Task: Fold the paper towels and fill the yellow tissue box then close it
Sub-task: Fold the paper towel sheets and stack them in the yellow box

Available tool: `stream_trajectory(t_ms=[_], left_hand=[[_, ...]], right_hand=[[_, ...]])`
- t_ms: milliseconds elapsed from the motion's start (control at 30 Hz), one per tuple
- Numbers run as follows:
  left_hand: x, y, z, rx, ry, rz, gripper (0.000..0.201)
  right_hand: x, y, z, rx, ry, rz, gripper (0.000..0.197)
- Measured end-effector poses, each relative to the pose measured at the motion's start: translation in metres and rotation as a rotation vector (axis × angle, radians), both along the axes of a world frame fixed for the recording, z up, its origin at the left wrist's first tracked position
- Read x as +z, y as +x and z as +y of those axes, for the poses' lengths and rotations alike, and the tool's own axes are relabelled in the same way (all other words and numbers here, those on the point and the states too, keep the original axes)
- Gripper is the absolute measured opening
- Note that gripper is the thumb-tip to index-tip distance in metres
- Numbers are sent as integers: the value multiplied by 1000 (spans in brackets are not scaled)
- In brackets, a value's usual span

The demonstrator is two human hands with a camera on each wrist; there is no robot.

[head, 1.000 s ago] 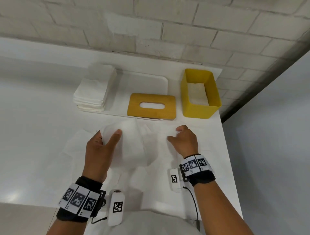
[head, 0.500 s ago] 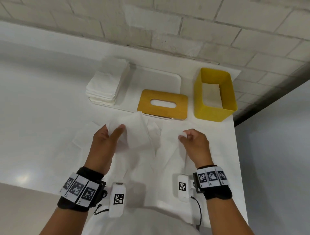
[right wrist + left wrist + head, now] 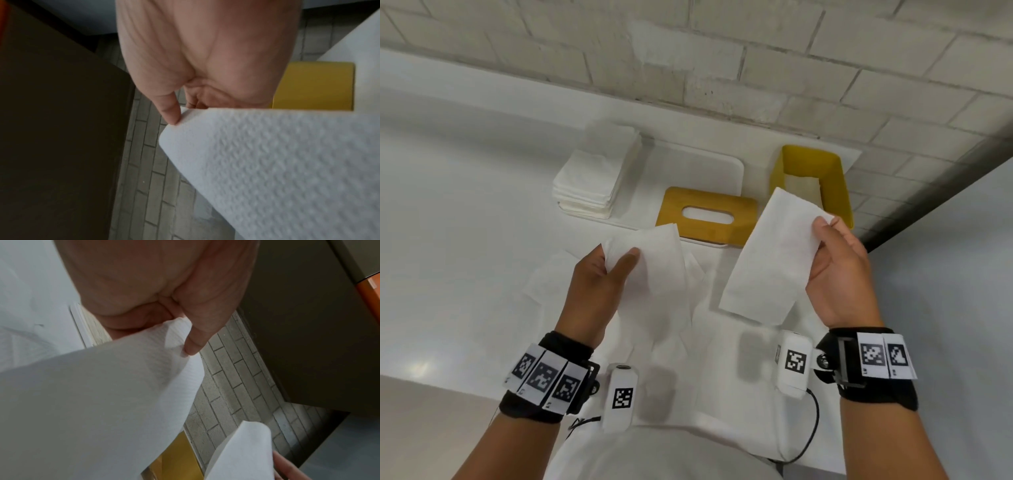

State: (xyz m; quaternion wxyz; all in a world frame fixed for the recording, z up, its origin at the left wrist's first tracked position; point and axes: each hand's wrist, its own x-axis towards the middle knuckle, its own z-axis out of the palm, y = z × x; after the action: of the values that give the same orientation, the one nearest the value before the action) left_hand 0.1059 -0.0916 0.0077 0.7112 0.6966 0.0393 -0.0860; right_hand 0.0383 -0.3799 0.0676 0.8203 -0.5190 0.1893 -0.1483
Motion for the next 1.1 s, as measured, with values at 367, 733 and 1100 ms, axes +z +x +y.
stream_trajectory(t_ms=[367,733,1100], left_hand=[[-3,-2,-1,-21,-2,32,11],[-10,-6,18,50,-5,62,10],[-12,-8,26,81,0,62,17]], right_hand=[[-70,47,1,192,-665,551,11],[-89,37,86,486,-1273,598,61],[-85,52,123,569,-1503,856,62]])
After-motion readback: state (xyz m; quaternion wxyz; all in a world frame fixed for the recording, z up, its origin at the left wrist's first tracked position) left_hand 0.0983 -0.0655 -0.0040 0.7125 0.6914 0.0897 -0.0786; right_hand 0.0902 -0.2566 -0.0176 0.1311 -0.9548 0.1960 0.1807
